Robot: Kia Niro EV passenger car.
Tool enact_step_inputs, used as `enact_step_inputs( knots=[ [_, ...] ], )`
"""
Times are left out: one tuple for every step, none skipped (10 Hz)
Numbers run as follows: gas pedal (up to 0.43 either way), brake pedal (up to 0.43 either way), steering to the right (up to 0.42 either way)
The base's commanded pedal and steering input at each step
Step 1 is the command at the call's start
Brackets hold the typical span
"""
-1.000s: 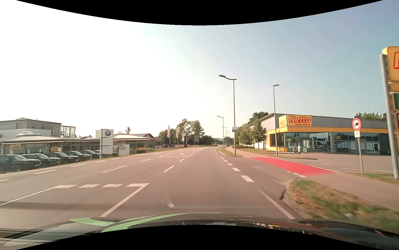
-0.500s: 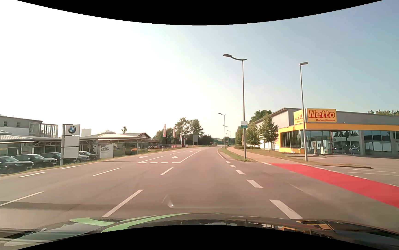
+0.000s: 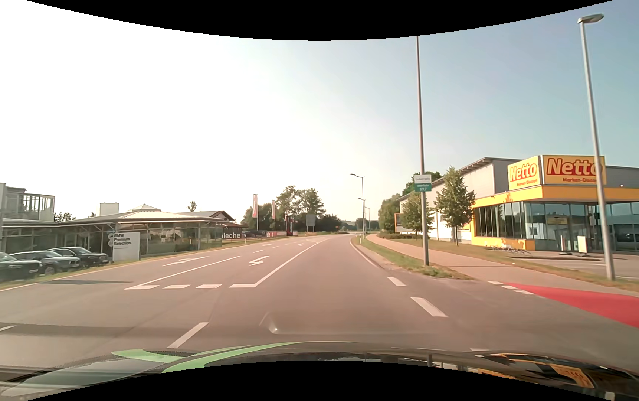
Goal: Follow the waypoints while adhering to traffic rules and regulations
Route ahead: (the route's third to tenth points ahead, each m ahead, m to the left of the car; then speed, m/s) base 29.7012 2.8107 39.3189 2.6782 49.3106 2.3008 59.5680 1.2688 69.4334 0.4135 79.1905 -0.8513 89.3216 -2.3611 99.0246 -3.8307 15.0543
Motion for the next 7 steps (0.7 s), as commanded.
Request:
enact_step_inputs(
  knots=[
    [0.358,0.0,0.003],
    [0.358,0.0,0.003],
    [0.358,0.0,0.005],
    [0.358,0.0,0.007],
    [0.358,0.0,0.007],
    [0.358,0.0,0.009],
    [0.358,0.0,0.011]
  ],
)
